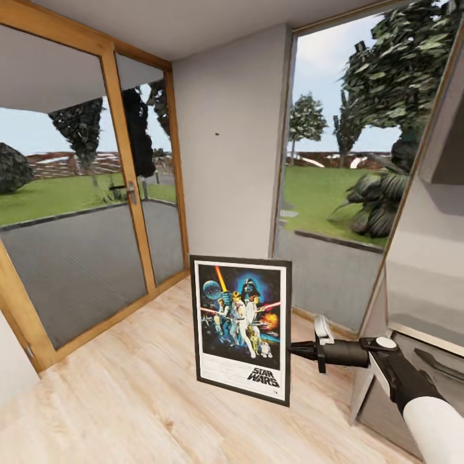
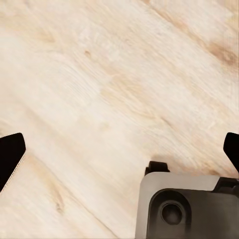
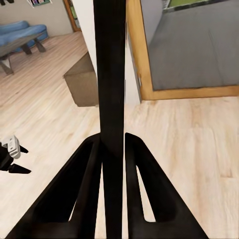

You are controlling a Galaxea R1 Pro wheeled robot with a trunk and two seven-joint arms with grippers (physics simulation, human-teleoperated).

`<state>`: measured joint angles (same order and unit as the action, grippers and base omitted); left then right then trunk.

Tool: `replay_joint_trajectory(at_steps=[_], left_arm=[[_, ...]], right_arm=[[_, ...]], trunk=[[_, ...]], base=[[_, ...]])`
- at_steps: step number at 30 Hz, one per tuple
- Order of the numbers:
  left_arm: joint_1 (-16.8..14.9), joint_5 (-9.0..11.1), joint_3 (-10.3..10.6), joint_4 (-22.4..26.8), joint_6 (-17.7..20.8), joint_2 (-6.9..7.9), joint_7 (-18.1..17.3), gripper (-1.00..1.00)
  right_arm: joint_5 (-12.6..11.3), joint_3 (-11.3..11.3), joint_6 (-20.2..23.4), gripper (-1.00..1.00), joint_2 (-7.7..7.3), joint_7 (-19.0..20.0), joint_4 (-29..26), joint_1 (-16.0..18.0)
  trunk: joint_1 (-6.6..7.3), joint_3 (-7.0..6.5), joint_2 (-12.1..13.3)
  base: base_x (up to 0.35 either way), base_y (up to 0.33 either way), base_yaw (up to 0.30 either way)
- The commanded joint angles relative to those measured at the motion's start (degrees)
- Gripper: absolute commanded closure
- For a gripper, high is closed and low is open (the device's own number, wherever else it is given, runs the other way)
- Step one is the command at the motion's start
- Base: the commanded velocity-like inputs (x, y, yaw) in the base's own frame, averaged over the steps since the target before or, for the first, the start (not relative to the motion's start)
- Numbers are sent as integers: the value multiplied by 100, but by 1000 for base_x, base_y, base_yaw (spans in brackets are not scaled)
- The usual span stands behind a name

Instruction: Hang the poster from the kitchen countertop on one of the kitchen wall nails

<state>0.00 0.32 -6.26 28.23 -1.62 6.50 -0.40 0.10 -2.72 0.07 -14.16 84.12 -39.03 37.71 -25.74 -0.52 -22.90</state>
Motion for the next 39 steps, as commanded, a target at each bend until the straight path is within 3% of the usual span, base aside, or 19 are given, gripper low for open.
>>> replay_joint_trajectory(at_steps=[1, 39], left_arm=[[0, 3, -7, -1, -14, -1, -4, -100], [0, 3, -7, -10, -14, 1, -4, -100]], right_arm=[[-1, -9, 24, 100, 0, 34, 0, 1], [-1, -9, 19, 100, 1, 17, 9, 2]], trunk=[[-5, 1, -2], [-5, 1, -2]], base=[[272, 238, 198], [282, 226, 11]])
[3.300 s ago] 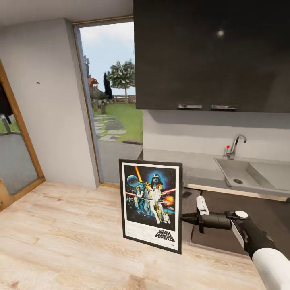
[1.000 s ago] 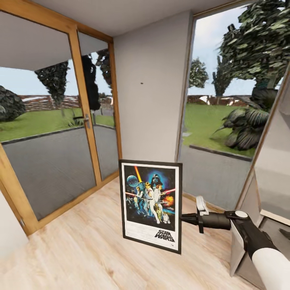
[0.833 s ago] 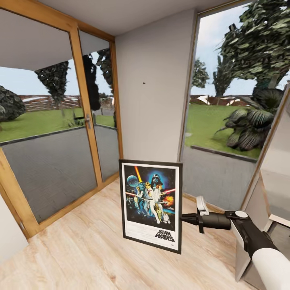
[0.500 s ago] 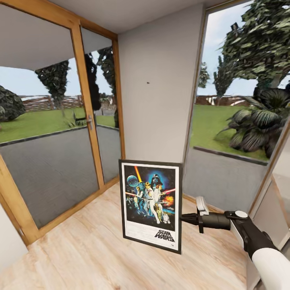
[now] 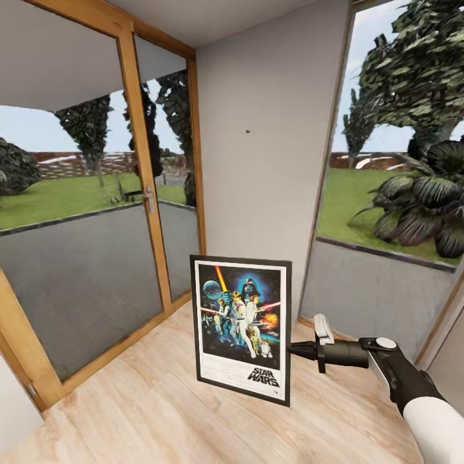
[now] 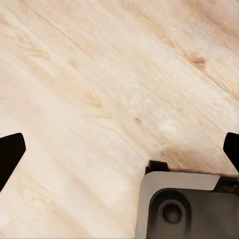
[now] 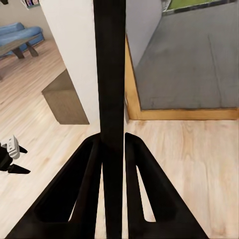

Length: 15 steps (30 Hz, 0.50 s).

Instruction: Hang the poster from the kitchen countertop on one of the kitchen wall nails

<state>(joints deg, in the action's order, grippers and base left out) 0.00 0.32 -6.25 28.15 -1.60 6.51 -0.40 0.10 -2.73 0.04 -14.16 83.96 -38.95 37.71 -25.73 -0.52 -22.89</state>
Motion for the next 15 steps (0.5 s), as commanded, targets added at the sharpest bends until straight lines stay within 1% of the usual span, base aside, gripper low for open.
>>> replay_joint_trajectory(at_steps=[1, 15], left_arm=[[0, 3, -8, -2, -16, -1, -4, -100], [0, 3, -8, -2, -18, -1, -8, -100]], right_arm=[[-1, -8, 22, 100, 1, 33, 2, 2], [-1, -8, 22, 100, 1, 33, 2, 2]], trunk=[[-5, 1, -3], [-5, 1, -3]], base=[[283, 225, 0], [283, 226, 0]])
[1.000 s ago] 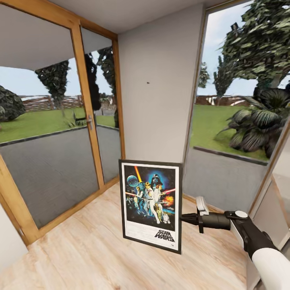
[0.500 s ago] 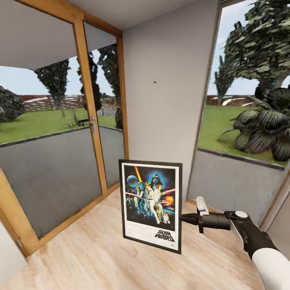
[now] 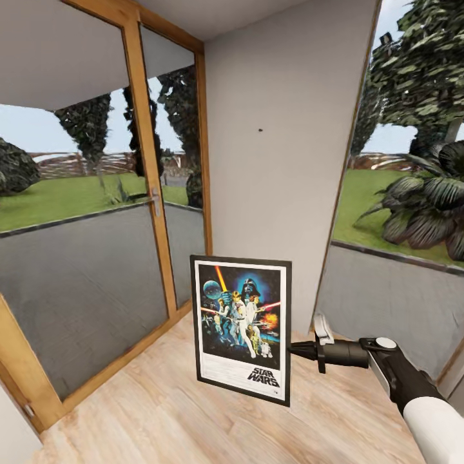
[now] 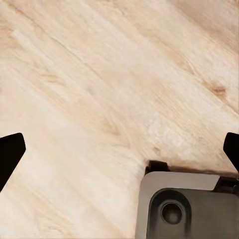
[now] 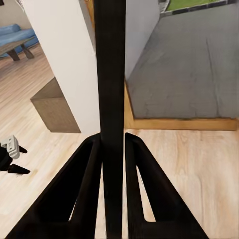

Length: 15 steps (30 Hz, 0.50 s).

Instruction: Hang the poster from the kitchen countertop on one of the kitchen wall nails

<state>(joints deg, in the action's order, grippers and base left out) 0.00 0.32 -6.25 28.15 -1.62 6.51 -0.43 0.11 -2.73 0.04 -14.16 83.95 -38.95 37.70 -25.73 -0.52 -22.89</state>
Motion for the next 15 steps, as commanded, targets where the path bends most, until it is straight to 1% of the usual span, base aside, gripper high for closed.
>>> replay_joint_trajectory(at_steps=[1, 11, 15], left_arm=[[0, 3, -8, -2, -18, -1, -6, -100], [0, 3, 26, -18, -14, -8, -10, -100], [0, 9, 9, -20, -20, -5, -10, -100]], right_arm=[[0, -9, 22, 100, 1, 34, 2, 3], [4, -9, 22, 100, 3, 34, 2, 3], [6, -9, 22, 100, 3, 30, 2, 2]], trunk=[[-5, 1, -3], [-5, 1, -3], [-5, 1, -3]], base=[[283, 231, 0], [283, 234, 0], [283, 242, 0]])
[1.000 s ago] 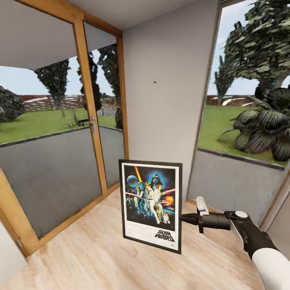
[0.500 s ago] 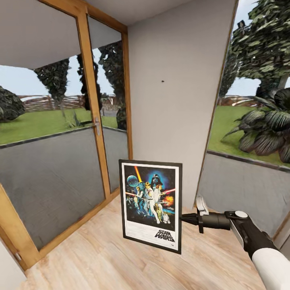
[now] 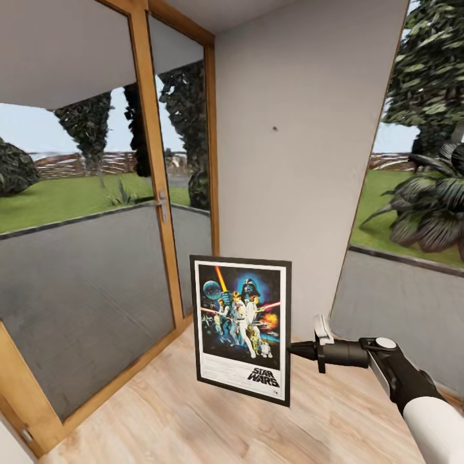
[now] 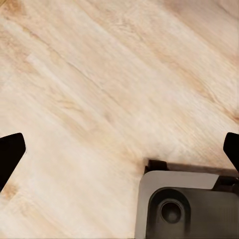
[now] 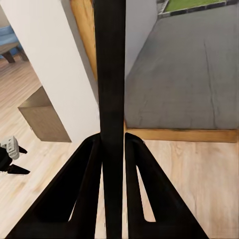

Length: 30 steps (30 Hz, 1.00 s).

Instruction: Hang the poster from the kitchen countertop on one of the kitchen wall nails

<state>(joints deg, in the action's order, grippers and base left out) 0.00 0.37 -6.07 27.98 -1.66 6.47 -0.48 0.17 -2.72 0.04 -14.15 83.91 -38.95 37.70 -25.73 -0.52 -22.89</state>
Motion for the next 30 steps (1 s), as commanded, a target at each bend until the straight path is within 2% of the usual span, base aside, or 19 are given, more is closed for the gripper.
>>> replay_joint_trajectory(at_steps=[1, 16, 30], left_arm=[[0, 3, -11, -3, -17, 0, -5, -100], [0, -2, -17, 3, -19, 3, -5, -100], [0, -2, -19, 6, -19, 3, -5, -100]], right_arm=[[0, -9, 22, 100, 4, 32, 2, 2], [0, -9, 22, 100, 4, 29, 2, 7], [0, -9, 22, 100, 0, 29, 2, 4]], trunk=[[-5, 1, -3], [-5, 1, -3], [-5, -22, -3]], base=[[283, 245, 0], [283, 248, -9], [277, 256, -251]])
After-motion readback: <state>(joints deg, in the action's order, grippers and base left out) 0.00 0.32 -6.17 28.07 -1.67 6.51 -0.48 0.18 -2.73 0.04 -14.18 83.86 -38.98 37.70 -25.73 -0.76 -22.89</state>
